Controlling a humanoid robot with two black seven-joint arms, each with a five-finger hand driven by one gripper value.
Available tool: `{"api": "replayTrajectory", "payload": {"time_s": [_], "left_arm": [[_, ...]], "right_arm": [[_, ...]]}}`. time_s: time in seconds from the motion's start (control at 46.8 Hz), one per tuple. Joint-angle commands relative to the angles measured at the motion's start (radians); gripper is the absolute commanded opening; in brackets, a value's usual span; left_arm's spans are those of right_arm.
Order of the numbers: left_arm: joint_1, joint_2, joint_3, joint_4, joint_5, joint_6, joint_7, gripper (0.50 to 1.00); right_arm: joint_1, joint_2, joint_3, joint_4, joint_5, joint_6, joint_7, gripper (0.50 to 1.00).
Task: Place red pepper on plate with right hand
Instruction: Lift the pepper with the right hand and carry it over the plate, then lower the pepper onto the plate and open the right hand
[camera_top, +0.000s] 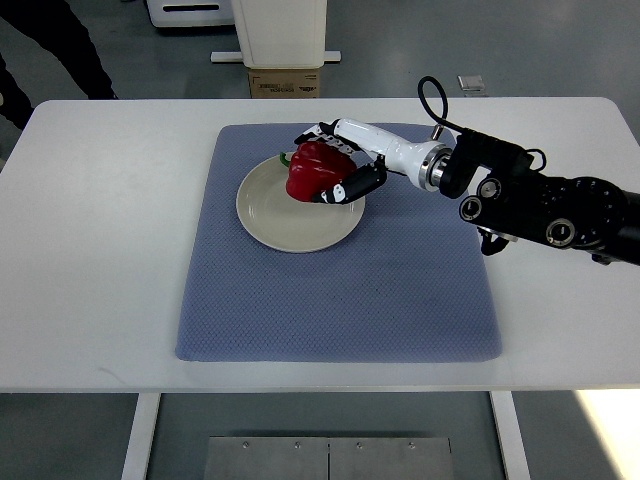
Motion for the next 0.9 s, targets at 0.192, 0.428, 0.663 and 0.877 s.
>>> {"api": "replayTrajectory", "payload": {"time_s": [0.192,0.428,0.663,0.877], "left_arm": [[0.000,0.000,0.000,0.000,0.000,0.000,0.000,1.000],[0.000,0.000,0.000,0.000,0.000,0.000,0.000,1.000],[0.000,0.000,0.000,0.000,0.000,0.000,0.000,1.000],[0.000,0.000,0.000,0.000,0.000,0.000,0.000,1.000]], "right_arm": [[0.015,0.109,0.000,-0.068,0.025,-0.003,-0.052,0.500],[0.014,0.198,0.001,-0.142,0.027,-0.005,-0.087,0.500],[0.003,0.198,0.001,-0.200,0.027,-0.009,-0.109,0.500],[-0.008,0.198,0.003,-0.208,0.033,-0.021,-0.130,0.500]]}}
